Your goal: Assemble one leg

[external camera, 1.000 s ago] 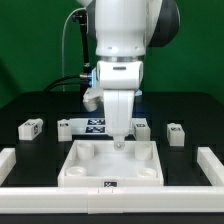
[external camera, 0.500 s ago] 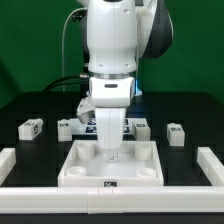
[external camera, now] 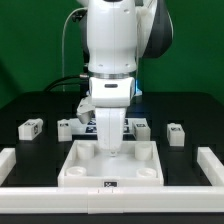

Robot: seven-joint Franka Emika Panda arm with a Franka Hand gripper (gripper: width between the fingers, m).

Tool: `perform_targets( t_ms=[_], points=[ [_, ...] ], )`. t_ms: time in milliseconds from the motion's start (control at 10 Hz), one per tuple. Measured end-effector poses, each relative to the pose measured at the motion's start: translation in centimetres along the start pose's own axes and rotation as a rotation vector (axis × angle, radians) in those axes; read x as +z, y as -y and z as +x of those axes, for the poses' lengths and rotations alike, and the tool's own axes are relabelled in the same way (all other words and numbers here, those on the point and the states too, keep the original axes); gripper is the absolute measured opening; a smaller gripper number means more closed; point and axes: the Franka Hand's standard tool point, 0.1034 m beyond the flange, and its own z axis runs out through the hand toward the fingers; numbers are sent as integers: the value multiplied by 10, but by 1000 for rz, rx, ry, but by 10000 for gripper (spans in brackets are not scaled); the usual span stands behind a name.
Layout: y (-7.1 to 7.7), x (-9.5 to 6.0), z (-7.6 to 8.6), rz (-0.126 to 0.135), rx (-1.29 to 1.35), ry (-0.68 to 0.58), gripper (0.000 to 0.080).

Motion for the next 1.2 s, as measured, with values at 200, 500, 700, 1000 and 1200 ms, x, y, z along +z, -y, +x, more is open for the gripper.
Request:
perform_targets(
  t_ms=[200,500,700,1000,1200],
  points=[
    [-1,0,0,-4,0,0,54],
    [-1,-1,0,-5,0,-1,54],
    [-1,-1,0,-5,0,-1,54],
    [-4,-2,7,-7,6,-3,54],
    [-7,-2,47,-10,-23,-11,54]
  ],
)
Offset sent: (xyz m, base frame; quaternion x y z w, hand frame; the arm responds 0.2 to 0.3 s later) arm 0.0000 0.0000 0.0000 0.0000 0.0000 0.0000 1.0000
